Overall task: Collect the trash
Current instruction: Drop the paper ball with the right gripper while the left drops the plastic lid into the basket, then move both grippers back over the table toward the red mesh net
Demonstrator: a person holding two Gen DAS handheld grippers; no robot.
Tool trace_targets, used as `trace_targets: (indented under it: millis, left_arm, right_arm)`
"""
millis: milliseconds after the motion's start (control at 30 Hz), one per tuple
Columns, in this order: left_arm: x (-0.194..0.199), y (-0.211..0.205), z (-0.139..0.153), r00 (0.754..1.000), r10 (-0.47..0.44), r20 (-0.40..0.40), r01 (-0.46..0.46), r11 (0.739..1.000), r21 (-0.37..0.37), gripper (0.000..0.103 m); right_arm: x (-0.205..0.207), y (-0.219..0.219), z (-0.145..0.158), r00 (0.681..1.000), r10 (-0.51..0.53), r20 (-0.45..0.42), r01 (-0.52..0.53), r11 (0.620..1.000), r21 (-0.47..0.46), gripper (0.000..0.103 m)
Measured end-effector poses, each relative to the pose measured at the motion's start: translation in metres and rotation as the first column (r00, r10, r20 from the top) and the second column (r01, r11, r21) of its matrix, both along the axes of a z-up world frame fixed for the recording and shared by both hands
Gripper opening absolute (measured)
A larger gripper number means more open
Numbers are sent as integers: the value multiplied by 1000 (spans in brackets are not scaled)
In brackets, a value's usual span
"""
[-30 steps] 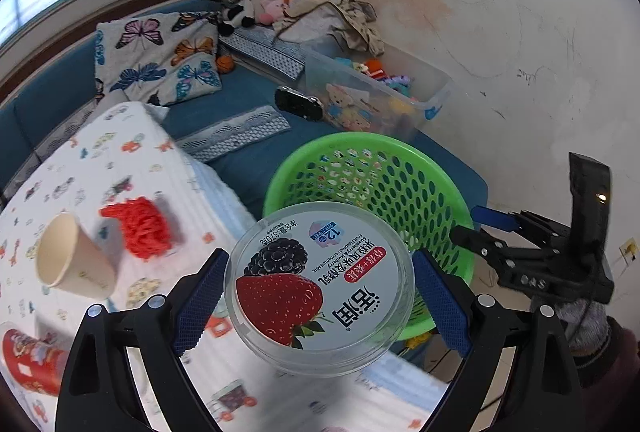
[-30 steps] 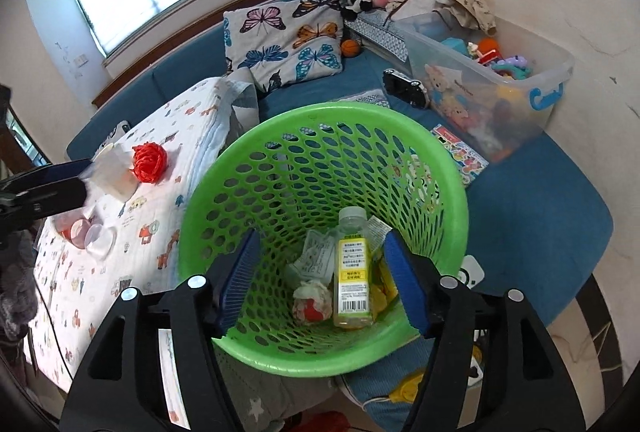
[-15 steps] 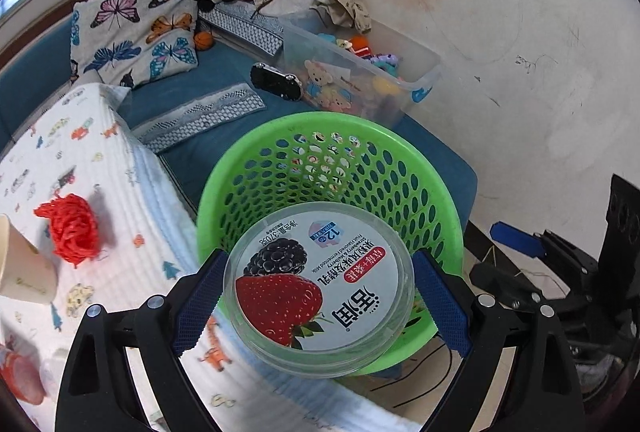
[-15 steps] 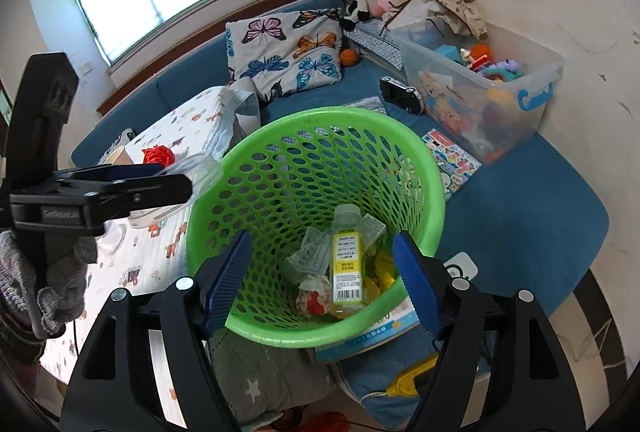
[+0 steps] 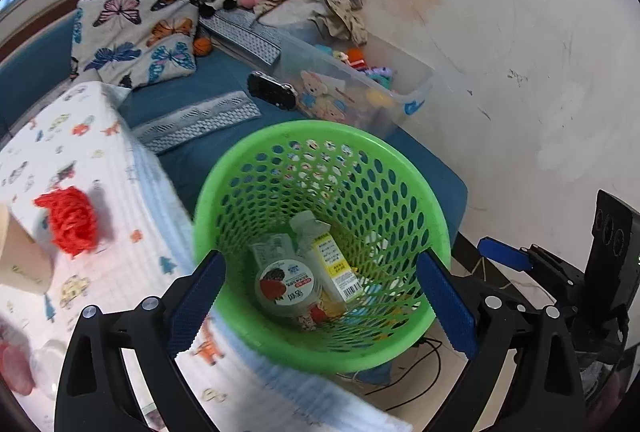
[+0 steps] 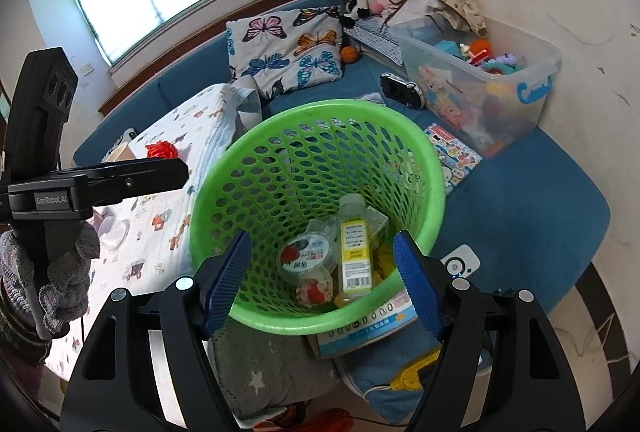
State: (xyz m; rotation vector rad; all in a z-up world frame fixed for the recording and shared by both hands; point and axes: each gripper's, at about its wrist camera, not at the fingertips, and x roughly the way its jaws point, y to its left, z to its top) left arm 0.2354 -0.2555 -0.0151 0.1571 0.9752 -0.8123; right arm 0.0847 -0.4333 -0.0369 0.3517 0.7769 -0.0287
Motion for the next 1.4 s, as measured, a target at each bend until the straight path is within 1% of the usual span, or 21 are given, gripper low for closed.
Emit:
trace_targets:
  millis: [67,300,500,633,733,800,1000,1233,1300,1400]
  left_arm:
    - [-3,11,5,1000,18,10,-18,1000,-8,93]
    - [-11,55,17,993,96,74,-96,995,4,93]
    - [-8,107,19,977,193,86,-195,981,10,93]
    - [-6,146,21,959,270,87,-272,962,4,93]
    - [-4,175,22,940,328,97,-330,944,13,93]
    - [-2,188,23,930,355,96,-358,934,15,93]
    - [0,235,27,889,447,96,-451,892,17,93]
    - [1,271,37,850,517,103,-520,854,3,93]
    - [2,278,39,840,532,104,-535,845,-3,93]
    - [3,287,38,830,547,103,-550,835,-4,93]
  right_arm:
    - [2,6,3,1000,14,7,-14,1000,1,73]
    - [12,33,15,996,79,28,-79,997,-7,73]
    - [26,66,25,986,158,44,-157,987,-23,73]
    - [39,88,30,976,211,49,-210,977,-30,73]
    - [50,104,34,967,248,51,-246,968,-40,73]
    - [60,116,39,960,275,54,-272,961,-50,73]
    - [91,144,49,938,341,59,-337,939,-70,73]
    - [131,173,63,912,404,75,-396,912,-102,73]
    - [141,180,63,904,419,80,-410,906,-104,73]
    - [165,192,53,899,433,66,-426,900,-97,72]
